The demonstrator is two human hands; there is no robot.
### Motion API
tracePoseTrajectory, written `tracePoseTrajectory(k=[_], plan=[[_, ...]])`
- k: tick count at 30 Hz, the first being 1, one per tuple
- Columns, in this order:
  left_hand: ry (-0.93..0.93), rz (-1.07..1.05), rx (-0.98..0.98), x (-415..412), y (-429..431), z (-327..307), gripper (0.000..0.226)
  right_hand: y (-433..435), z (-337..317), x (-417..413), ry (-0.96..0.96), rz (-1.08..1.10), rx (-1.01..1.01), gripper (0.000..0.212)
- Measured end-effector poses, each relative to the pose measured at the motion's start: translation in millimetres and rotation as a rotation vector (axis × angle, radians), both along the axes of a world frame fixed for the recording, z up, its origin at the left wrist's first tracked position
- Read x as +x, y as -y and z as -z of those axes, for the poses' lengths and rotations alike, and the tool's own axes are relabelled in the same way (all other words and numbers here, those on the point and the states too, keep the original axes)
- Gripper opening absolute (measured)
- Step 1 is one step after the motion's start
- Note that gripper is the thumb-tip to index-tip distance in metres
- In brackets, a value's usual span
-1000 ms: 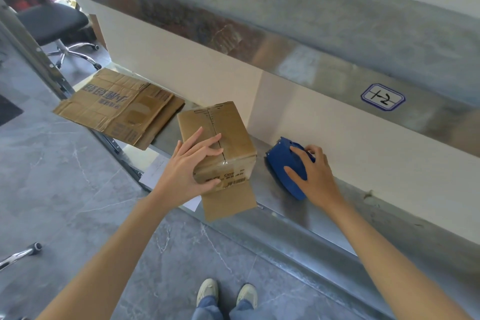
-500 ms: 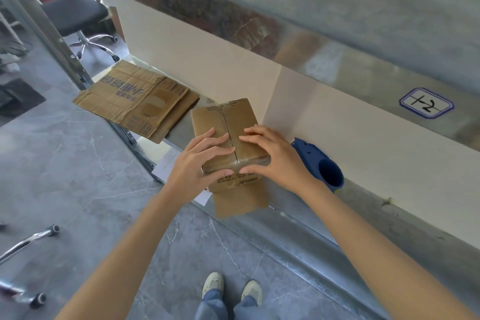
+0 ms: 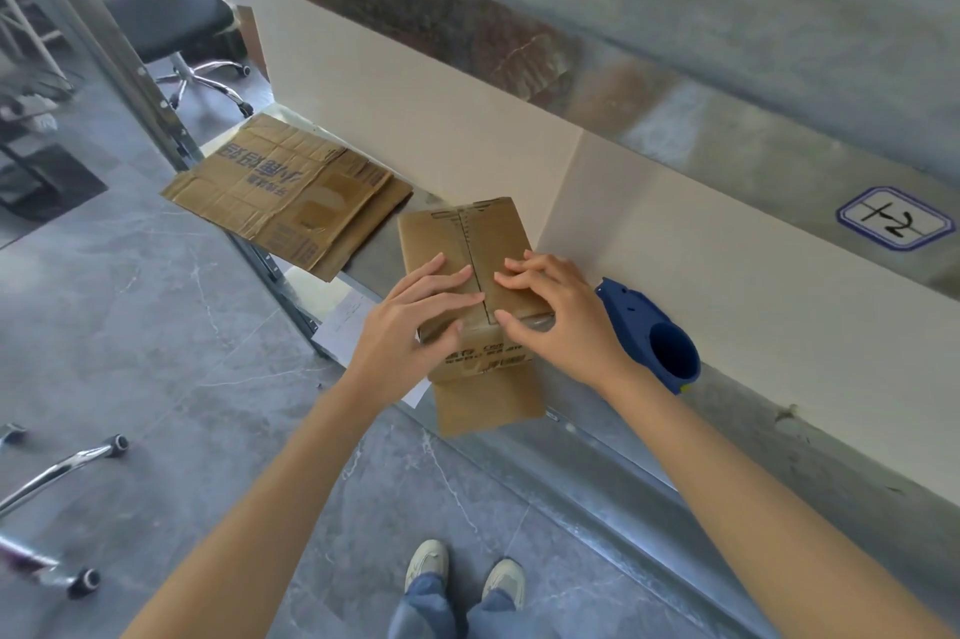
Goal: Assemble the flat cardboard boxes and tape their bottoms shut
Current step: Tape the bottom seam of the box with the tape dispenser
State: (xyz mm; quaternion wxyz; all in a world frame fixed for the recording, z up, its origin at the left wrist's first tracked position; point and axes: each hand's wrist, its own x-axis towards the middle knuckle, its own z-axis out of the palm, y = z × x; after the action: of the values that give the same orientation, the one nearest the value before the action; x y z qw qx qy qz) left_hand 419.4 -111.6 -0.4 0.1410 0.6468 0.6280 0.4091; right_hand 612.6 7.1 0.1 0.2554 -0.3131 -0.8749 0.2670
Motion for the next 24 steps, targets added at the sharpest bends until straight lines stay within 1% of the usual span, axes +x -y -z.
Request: tracePoseTrajectory(k=[3,7,10,13,17,21,24], plan=[[-0.016,-0.019,0.019,1,-2,3,0.038,1,0,-1,-0.024,0.028,-0.032,0.035],[-0.054,0.021,-0.015,-6,-3,3,0.040,-1,-3,1,0.008,-0.006,-0.061,0.033],[-0.016,0.056,-0.062,-8,1,-1,0.037,-4,-7,6,0.013,-0.032,-0.120,0.034],[0.010,0.046,-0.088,-10,6,-6,0.042,-4,-10,12,0.007,-0.083,-0.151,0.036],[0.054,0.044,-0.044,-10,9,-4,0.041,-1,-11,13,-0.037,-0.064,-0.183,0.040],[0.041,0.044,0.010,-11,7,-3,0.041,-2,-9,12,-0.052,-0.033,-0.205,0.033],[0.049,0.020,-0.002,-11,7,-4,0.048,-4,-10,14,-0.046,-0.037,-0.233,0.036]])
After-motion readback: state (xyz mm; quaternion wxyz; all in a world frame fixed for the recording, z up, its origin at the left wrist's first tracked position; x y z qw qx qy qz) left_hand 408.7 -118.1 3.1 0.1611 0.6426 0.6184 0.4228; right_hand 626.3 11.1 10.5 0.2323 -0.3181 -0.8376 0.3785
